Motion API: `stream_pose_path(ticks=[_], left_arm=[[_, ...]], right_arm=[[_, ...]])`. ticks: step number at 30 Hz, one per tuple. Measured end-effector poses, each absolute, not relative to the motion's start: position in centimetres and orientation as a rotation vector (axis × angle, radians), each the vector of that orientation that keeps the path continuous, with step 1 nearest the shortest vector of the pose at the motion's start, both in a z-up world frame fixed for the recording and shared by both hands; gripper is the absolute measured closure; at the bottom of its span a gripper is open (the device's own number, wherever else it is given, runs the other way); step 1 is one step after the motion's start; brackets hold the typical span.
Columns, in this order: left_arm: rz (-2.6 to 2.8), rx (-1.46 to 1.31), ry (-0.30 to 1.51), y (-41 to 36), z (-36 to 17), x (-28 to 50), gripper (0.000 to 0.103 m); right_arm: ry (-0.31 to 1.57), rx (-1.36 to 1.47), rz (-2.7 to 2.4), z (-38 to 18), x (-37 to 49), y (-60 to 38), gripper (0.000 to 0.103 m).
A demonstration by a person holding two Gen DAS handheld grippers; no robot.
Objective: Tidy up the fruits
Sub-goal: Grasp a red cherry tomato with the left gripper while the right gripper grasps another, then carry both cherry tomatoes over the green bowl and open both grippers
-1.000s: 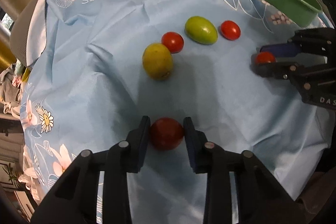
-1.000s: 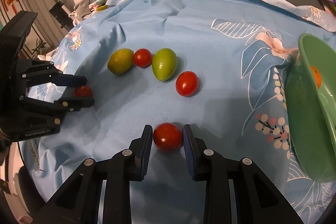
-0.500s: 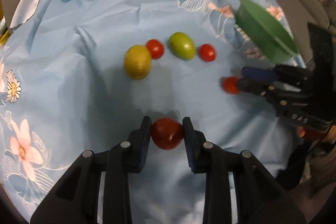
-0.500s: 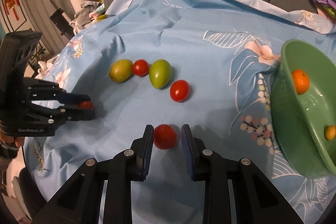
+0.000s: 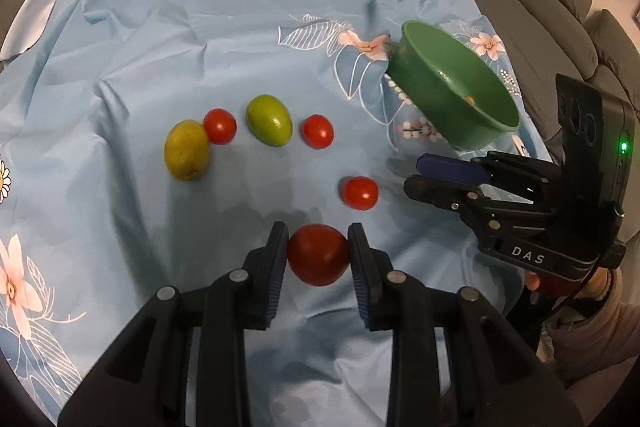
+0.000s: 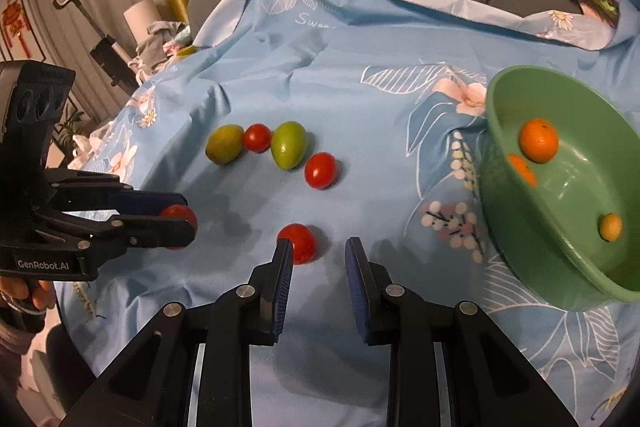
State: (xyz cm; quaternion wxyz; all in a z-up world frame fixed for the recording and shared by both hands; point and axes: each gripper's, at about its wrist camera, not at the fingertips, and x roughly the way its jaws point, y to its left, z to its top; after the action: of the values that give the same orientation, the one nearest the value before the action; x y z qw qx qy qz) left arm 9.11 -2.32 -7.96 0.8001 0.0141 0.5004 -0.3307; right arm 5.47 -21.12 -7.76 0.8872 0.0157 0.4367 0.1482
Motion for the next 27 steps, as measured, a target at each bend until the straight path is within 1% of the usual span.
stream_pose_path(ticks=[12,27], left_arm=[[-0.747,0.044,1.011,-4.6,-5.0,9.0,0.073],[-0.886,0.09,0.93,-12.7,-1.1,10.5,0.073]], right_arm=[[0.819,0.063,0.283,-4.8,3.5,-23.3,0.074],[0.702,0.097,0.167,-1.1,2.1,-28.8,0.074]])
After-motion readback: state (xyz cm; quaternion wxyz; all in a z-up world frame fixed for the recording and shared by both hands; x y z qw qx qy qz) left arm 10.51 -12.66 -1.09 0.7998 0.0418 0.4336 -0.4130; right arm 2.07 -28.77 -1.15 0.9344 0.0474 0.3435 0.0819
